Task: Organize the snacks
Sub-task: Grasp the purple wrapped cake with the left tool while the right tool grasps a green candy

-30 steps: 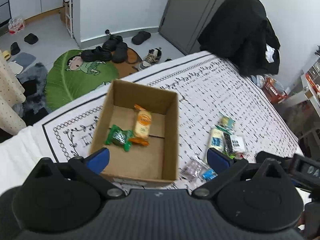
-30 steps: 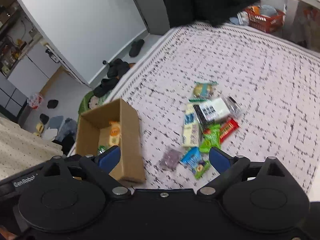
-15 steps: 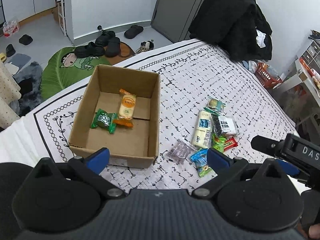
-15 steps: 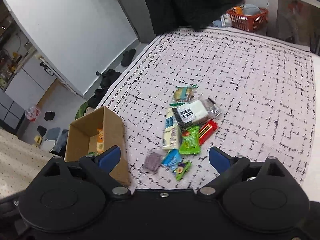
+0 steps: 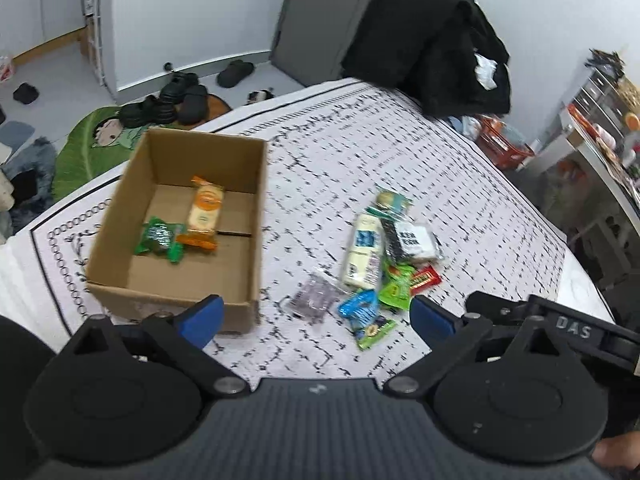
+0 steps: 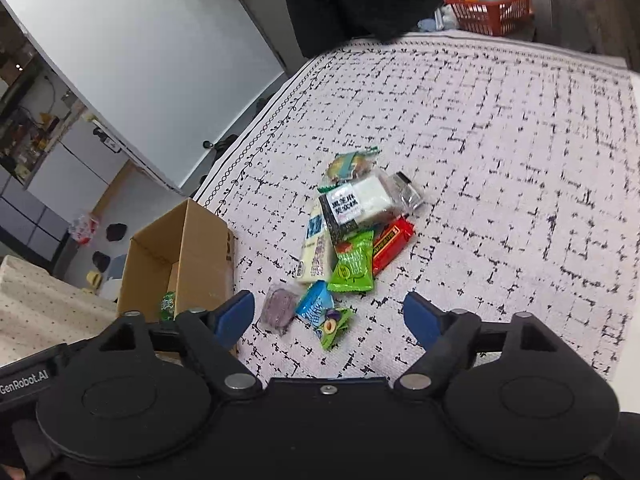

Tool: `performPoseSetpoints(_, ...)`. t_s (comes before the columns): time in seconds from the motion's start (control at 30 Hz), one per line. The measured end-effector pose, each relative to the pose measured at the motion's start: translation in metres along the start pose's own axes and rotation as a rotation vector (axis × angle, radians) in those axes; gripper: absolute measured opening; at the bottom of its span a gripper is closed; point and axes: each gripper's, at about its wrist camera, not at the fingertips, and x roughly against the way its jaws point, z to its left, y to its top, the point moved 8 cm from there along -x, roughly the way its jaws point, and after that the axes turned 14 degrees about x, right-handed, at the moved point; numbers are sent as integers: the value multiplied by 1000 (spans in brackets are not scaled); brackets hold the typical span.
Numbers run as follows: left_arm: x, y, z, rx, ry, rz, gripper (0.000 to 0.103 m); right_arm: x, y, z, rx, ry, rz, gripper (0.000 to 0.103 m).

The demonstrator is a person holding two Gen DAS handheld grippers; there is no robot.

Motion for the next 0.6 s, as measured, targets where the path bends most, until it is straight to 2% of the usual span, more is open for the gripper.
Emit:
performPoseSetpoints(0.17,-12,-12,-13,-40,-15,19,90,-13,-11,-14,-35,38,25,60)
performPoseSetpoints(0.3,-27,-15,-17,-56,4,43,82,-24,-17,-21,-59,45,48,57)
performPoseSetpoints(0.4,-39,-17,-20,-69,25,53,79,-29,-14,-21,-49,55,27,57)
performPoseSetpoints(0.53,-57,-19,-23,-77,59,78,67,-39,-20,-32,-97,57,38,54)
performPoseSetpoints(0.6,-66,-18,-23,-64,70,91,65,-41,-19,-35,-117,72,17,54)
